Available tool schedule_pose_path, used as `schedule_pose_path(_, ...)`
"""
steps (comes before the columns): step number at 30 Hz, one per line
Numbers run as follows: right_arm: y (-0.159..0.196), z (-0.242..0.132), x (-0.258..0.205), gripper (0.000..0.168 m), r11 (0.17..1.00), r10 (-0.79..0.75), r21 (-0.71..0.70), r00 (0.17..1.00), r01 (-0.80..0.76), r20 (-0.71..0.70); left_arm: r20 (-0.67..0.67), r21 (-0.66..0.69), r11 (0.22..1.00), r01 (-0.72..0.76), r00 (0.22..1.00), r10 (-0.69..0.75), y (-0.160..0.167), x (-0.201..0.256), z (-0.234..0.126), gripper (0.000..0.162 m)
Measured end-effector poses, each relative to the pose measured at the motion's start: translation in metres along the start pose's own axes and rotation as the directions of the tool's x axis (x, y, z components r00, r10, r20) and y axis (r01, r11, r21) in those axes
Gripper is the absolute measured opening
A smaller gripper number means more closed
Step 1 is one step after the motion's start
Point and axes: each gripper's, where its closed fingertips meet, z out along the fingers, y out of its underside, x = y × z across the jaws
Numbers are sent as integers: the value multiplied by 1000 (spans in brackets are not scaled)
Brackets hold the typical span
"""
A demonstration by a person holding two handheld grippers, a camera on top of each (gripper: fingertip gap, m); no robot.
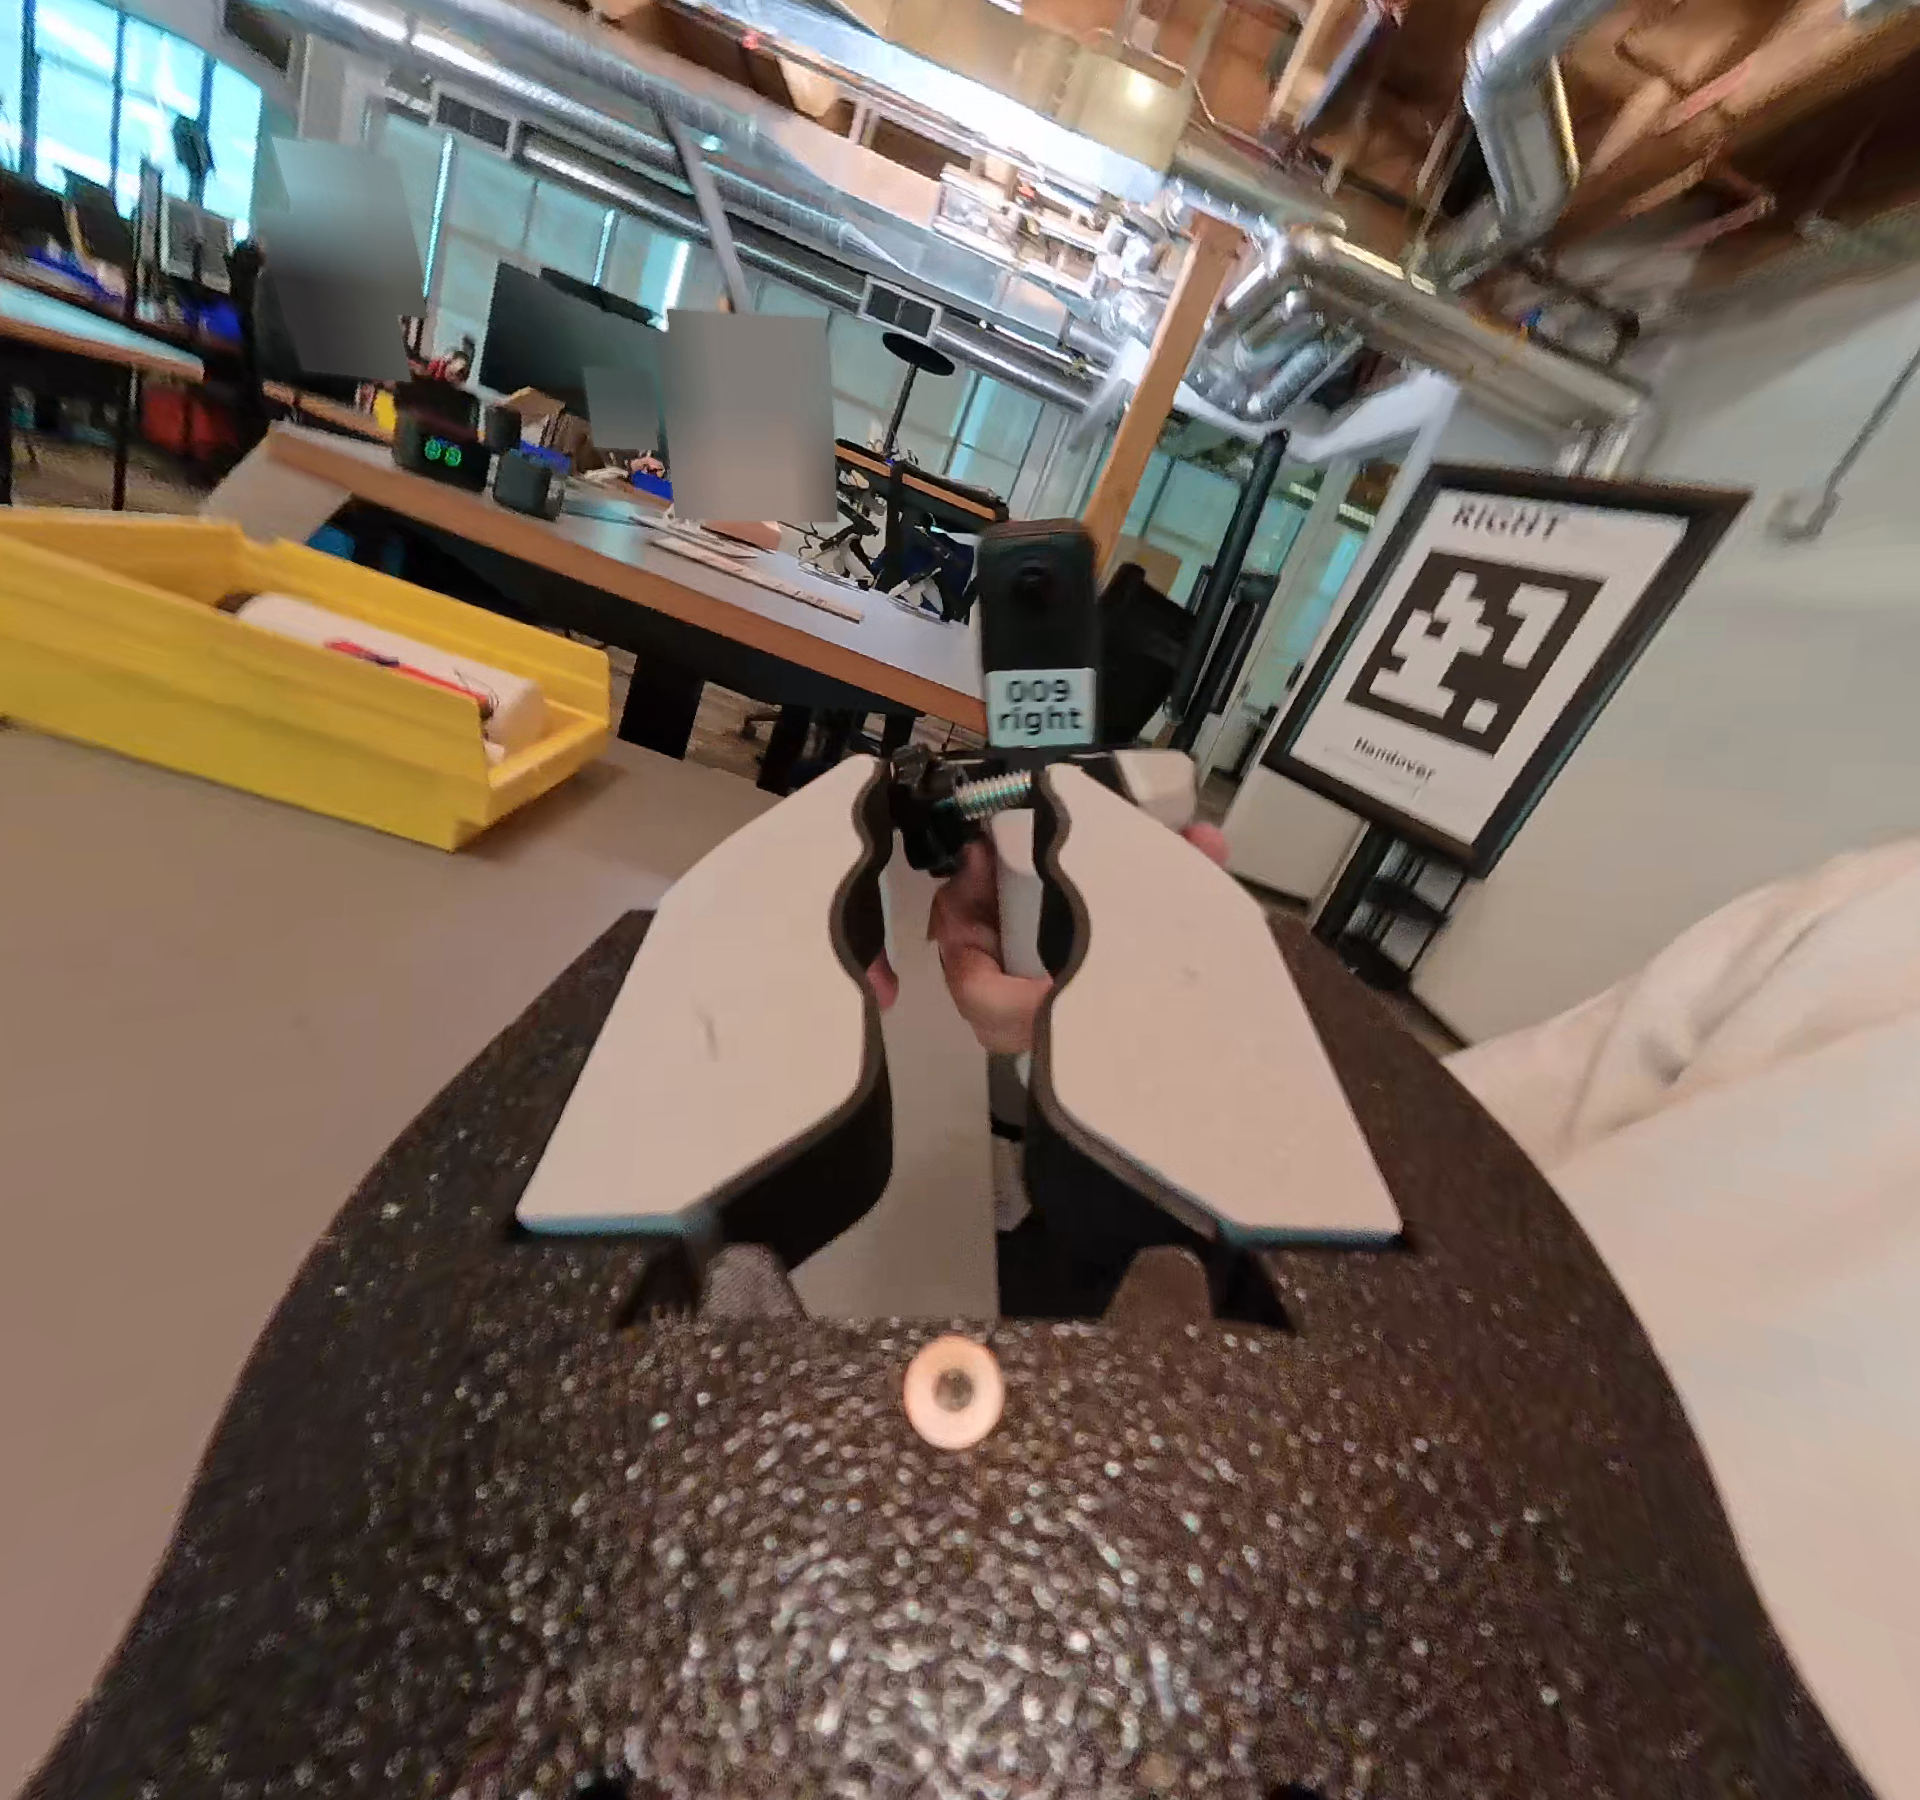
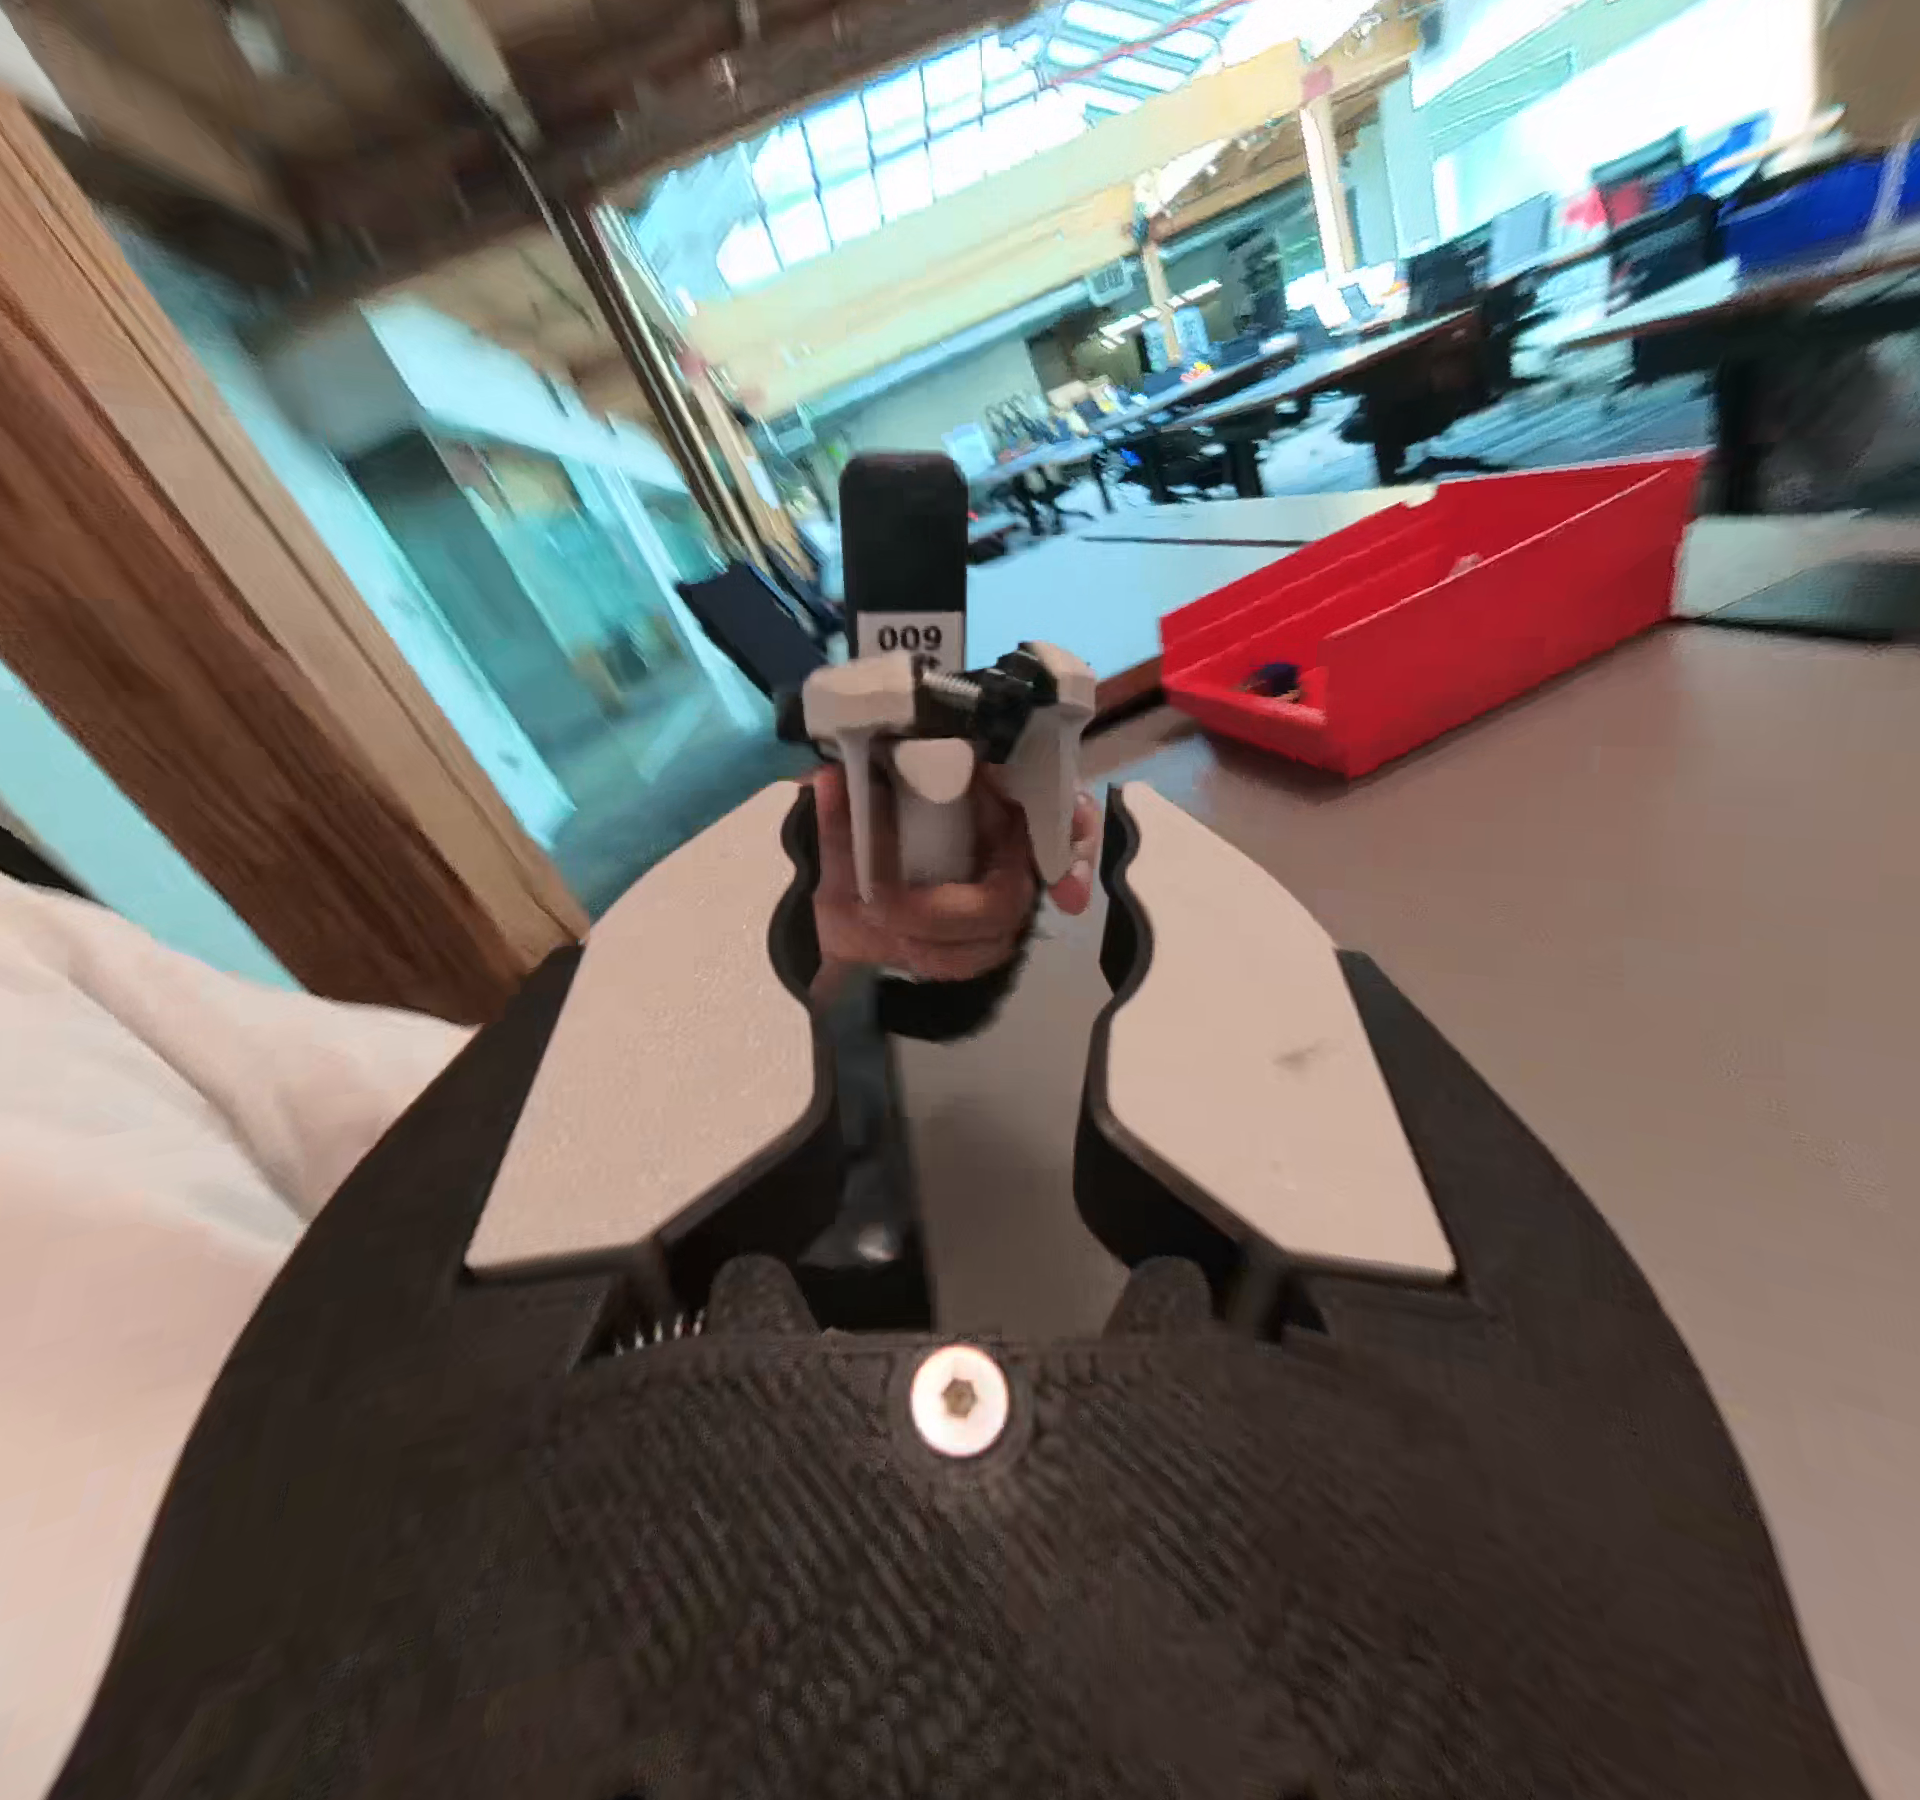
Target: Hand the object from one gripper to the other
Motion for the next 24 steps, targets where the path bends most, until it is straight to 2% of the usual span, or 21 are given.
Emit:
schedule_pose_path(4, -1, 8, 6, 44, 932, 337, 96, 933, -350, 125, -51, -3, 982, -186, 981, 186, -1, 12, 3, 25)
schedule_pose_path(7, 0, 11, -3, 39, 865, 462, 78, 846, -496, 265, -68, -13, 964, -264, 963, 262, 3, 12, 5, 25)
schedule_pose_path(14, 4, 16, -5, 39, 783, 556, 80, 753, -616, 352, -111, -55, 926, -374, 924, 367, 16, 15, 13, 25)
schedule_pose_path(16, 1, 15, -4, 34, 757, 577, 89, 725, -648, 375, -115, -76, 915, -396, 915, 387, 19, 14, 15, 25)
schedule_pose_path(18, -1, 14, -2, 24, 751, 579, 101, 723, -653, 376, -126, -88, 902, -422, 903, 410, 23, 13, 18, 25)
schedule_pose_path(24, 4, 13, 9, 16, 750, 594, 114, 739, -652, 319, -109, -102, 895, -435, 899, 425, 27, 4, 19, 25)
